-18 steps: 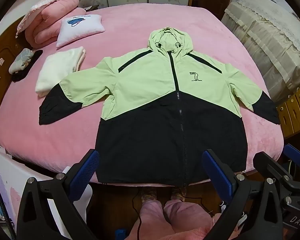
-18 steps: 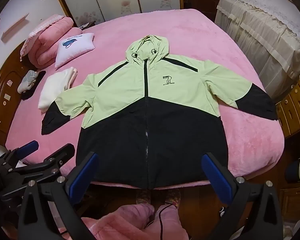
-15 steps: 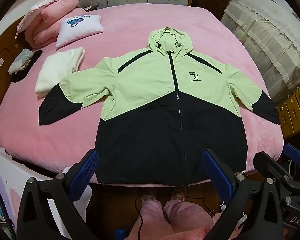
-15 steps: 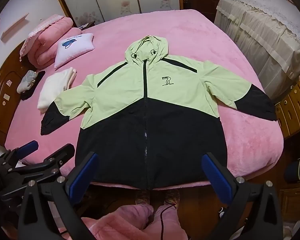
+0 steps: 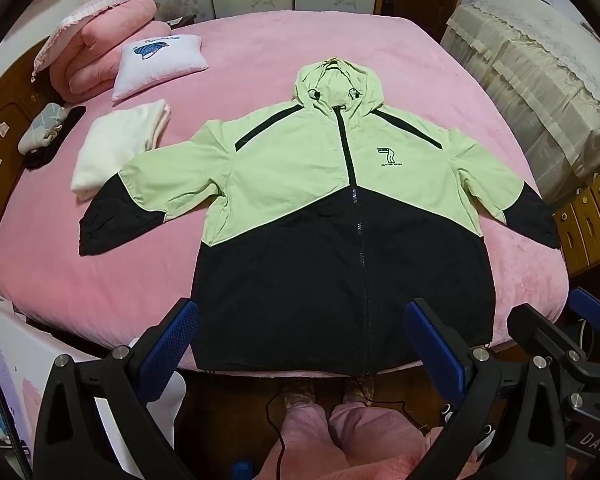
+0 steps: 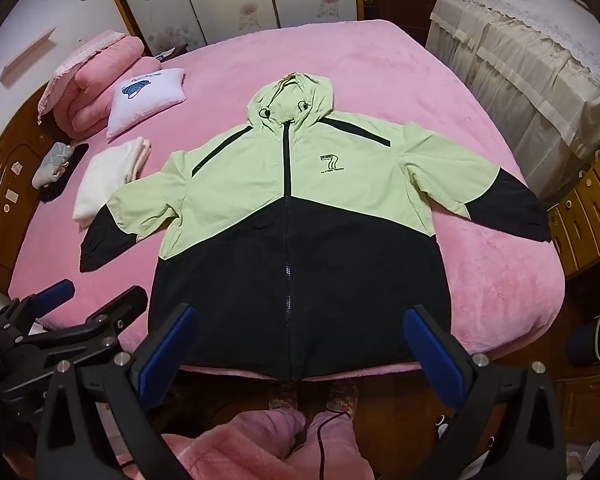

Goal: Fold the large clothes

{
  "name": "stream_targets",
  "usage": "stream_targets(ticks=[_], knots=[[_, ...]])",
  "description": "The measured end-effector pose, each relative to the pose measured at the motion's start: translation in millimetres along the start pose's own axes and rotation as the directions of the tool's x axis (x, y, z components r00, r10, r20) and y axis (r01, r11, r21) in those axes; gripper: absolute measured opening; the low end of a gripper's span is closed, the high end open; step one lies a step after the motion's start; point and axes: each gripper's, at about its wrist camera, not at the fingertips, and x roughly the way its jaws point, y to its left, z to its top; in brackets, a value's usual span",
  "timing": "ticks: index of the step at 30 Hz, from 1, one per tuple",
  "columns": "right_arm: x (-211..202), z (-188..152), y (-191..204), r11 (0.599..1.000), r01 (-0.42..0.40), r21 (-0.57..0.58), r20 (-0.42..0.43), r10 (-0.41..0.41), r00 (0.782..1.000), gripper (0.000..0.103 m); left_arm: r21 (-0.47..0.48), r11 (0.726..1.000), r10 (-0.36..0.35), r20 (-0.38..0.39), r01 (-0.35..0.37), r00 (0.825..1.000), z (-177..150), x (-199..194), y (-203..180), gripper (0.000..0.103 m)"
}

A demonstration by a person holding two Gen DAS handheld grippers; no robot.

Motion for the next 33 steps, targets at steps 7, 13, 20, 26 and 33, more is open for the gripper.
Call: stream_targets(ticks=[7,13,20,26,33], knots=[[1,2,1,1.0,0.001,0.0,0.0,-0.001,1.0,0.103,0.001,1.0,0.005,0.006,-0.005,1.0,-2,-3,1,0.101],[0,-2,-2,1.0,0.0,0.0,-0.001,0.0,1.0,0.103,0.0,1.0,0.002,0.006,-0.002,1.0,-1,-3,3,0.102],[3,0,-6,1.0,0.013,-0.01,-0.018,-0.014,1.0,0.103,-0.026,1.0,-0.005,0.012,0.005,1.0,0,-4,5,0.102],[3,3,-9,1.0,0.015,-0.022,-0.012,-0.015,1.0,0.103,-0.033,0.999,-0.001,0.014,0.001,1.0,1,-3,3,0.102],[5,8,-11,0.999,0.005,-0.037,-0.003,-0.005,1.0,0.103,-0.039,0.999,0.001,0.017,0.0,1.0,3,-2,1,0.102]])
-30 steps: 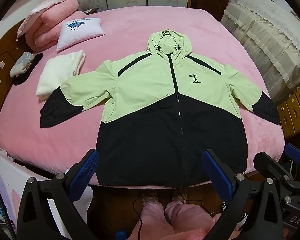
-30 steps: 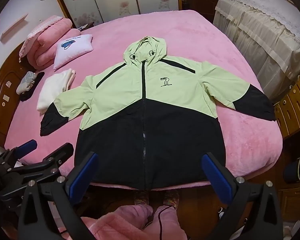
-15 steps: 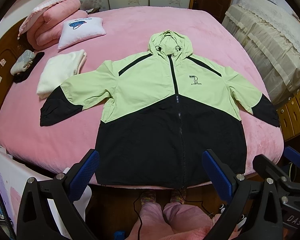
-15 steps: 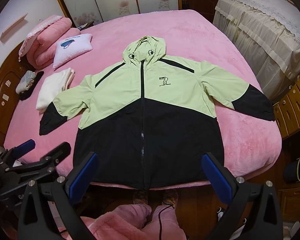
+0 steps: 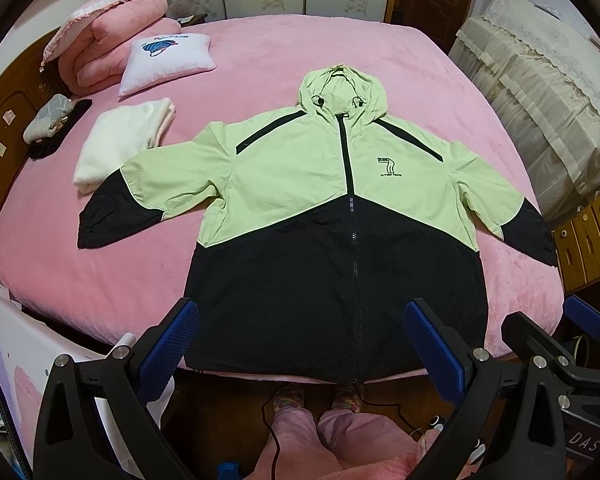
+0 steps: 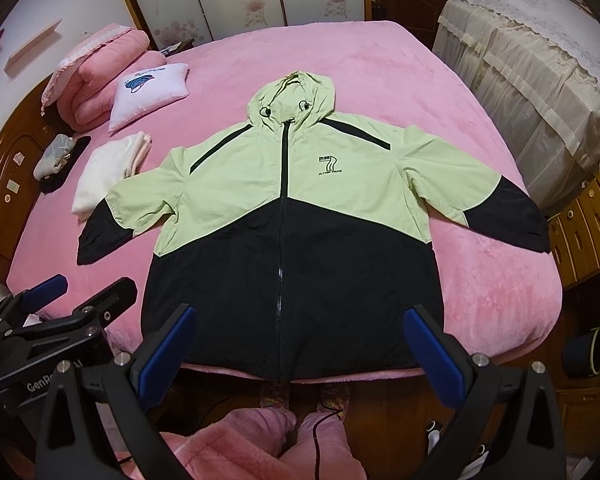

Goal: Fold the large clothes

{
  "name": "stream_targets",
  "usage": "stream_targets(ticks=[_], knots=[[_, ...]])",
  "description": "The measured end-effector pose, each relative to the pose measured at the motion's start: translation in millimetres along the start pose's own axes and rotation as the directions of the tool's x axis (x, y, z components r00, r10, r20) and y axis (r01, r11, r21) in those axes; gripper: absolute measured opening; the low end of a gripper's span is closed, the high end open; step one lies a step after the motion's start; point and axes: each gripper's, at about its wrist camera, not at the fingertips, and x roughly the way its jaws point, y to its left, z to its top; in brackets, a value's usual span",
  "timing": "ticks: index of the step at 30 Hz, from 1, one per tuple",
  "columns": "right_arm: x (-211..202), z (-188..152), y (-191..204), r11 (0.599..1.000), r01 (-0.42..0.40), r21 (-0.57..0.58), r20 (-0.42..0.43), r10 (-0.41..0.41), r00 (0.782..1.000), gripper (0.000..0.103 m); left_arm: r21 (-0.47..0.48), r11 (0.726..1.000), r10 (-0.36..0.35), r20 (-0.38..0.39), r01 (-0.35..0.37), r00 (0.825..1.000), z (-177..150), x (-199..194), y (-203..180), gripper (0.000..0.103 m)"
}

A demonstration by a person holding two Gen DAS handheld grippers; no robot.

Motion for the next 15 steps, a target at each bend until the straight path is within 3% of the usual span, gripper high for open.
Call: stream_targets(ticks=[8,15], knots=[[-5,17,-9,0.998,0.008,-0.064,0.038,-0.005,0.999,0.103,-0.018,0.999,0.027,0.001,-0.027,1.0,8,-5,-17,0.102],[-7,24,-10,0.985,0.0,-0.17,0.086,0.015,0.996,0.103,-0.119,0.992,0.037,0.018,-0.035,0.999,1,-9,-13,0.102]])
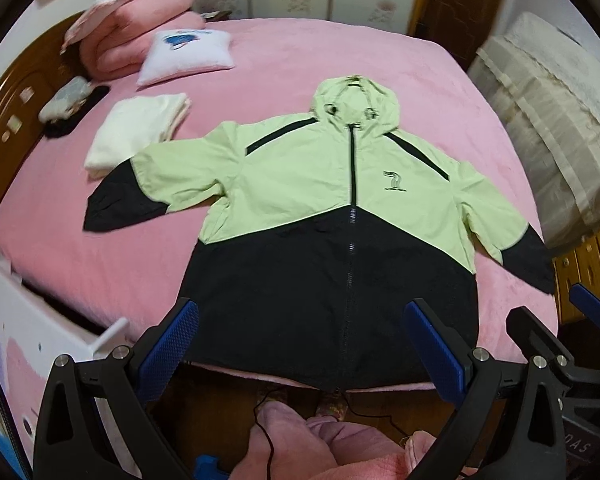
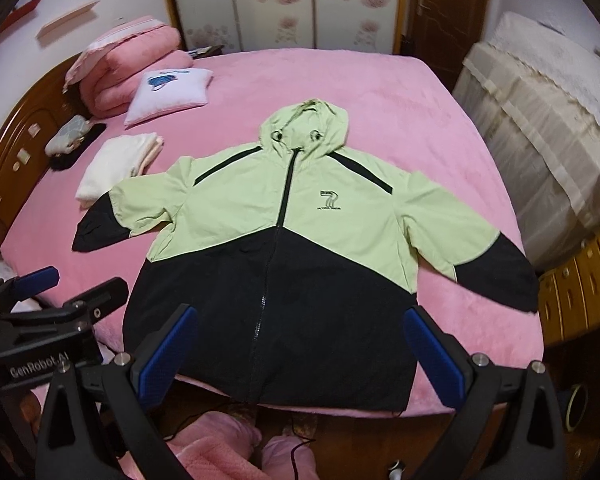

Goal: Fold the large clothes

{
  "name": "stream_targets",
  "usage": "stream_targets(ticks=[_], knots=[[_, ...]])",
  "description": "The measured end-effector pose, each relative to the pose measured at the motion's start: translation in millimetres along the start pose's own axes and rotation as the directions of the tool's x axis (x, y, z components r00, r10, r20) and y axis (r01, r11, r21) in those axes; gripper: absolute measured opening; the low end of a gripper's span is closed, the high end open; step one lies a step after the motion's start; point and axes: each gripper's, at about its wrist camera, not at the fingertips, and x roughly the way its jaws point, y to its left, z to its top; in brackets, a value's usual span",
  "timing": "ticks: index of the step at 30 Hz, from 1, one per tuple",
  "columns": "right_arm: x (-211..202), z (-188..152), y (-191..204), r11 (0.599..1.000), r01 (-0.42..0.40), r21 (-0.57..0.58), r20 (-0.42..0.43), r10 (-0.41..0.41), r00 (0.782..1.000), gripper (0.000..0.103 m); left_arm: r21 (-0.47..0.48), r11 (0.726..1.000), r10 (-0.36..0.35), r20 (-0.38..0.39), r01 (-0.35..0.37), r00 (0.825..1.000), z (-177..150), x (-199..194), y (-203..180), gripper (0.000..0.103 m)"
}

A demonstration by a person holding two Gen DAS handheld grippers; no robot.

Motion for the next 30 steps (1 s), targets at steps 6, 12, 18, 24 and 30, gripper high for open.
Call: stream_targets(ticks=[6,12,18,24,30], knots=[[14,-1,21,0.985,-0.031,-0.169,0.045,0.039,0.998,0.102,-0.087,0.995,0.041,-0.076,-0.048,0.996,-24,11,23,0.102],[42,14,49,0.969,-0.153,-0.195,-0.02,0.152,0.988,0.102,-0.25,0.962,0.065,-0.167,-0.106,0.984,-40,24,78,0.102],[73,24,97,0.945,-0.196,-0.263,-0.08,0.181,0.98,0.102,-0.405,0.908,0.025,-0.204,-0.107,0.979,-44,44,149,0.102],[112,44,151,0.936,-0.181,-0.301,-0.15,0.14,0.979,0.102,-0.5,0.865,-0.094,-0.229,-0.034,0.969,-16,86,218,0.102],[161,62,182,0.977,-0.13,-0.167,-0.312,0.073,0.947,0.098,-0.574,0.819,-0.181,-0.28,-0.013,0.943,22,144,297,0.102]])
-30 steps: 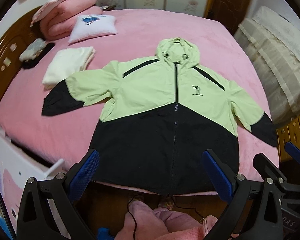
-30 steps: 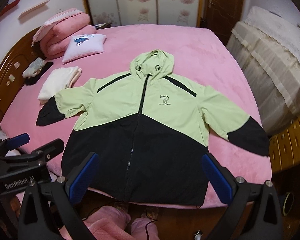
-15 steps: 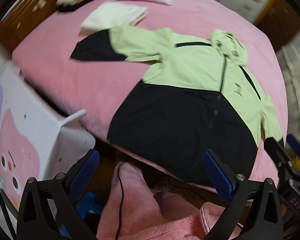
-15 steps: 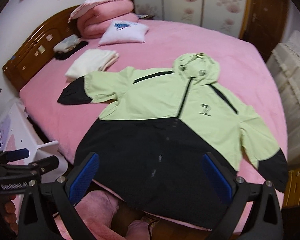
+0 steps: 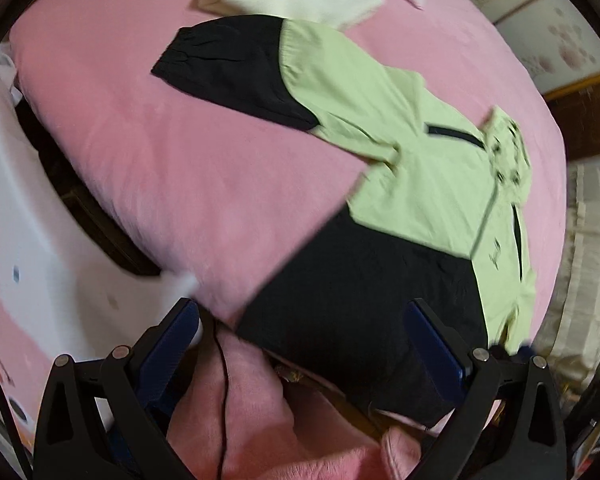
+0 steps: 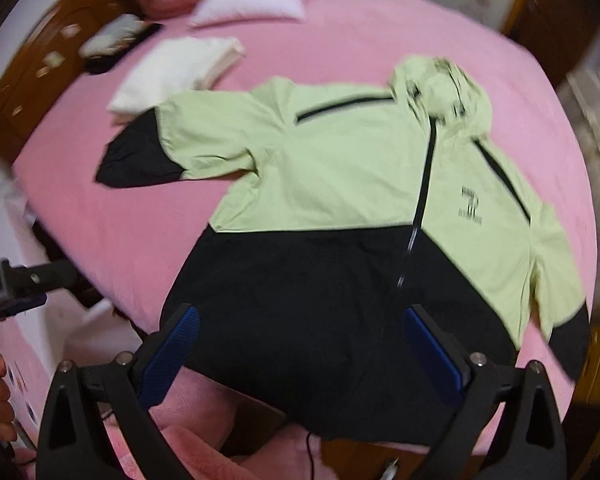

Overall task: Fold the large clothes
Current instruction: 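Grasp the black sleeve cuff with the left gripper and lift it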

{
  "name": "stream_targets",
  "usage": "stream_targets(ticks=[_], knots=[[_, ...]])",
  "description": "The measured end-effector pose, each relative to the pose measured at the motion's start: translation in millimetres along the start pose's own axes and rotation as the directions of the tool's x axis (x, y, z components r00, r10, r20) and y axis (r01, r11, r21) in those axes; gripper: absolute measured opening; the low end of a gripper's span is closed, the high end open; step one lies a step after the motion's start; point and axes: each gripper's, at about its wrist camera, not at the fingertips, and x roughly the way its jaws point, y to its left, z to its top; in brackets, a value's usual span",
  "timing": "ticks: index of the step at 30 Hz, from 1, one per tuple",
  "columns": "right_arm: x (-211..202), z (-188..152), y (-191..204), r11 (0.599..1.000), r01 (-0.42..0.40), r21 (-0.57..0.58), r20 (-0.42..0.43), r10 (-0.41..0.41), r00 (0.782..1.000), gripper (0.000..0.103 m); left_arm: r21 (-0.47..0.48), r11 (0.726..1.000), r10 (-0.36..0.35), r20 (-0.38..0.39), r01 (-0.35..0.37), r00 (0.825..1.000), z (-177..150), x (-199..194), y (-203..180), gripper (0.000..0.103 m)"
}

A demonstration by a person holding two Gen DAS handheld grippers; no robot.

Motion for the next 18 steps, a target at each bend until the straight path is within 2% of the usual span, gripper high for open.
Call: stream_targets(ticks=[3,5,9,10,14,18], knots=[[17,12,3,0.991,-0.001,0.132,-0.066,0.01,0.998,0.097,-0.071,0.997,0.023,-0.026,-0.025,0.999,51,21,32,0.099],[30,17,6,0.974,0.007,0.228,-0.098,0.015,0.995,0.097,-0.189,0.981,0.027,-0.023,-0.031,0.999,91,40,67,0.093],[52,15,13,0.922,0.009,0.388,-0.132,0.046,0.99,0.097,-0.357,0.934,0.002,-0.018,-0.008,1.0,148,78,116,0.068],[59,13,18,0.917,0.008,0.4,-0.148,0.057,0.987,0.097,-0.41,0.912,-0.011,0.0,0.01,1.0,164,90,129,0.062],[80,3,39,0.932,0.034,0.361,-0.213,0.047,0.976,0.097,-0.489,0.864,-0.074,0.112,0.12,0.991,205,128,158,0.06],[96,-12,54,0.939,0.023,0.344,-0.253,0.069,0.965,0.097,-0.556,0.823,-0.061,0.12,0.118,0.991,220,165,172,0.058]])
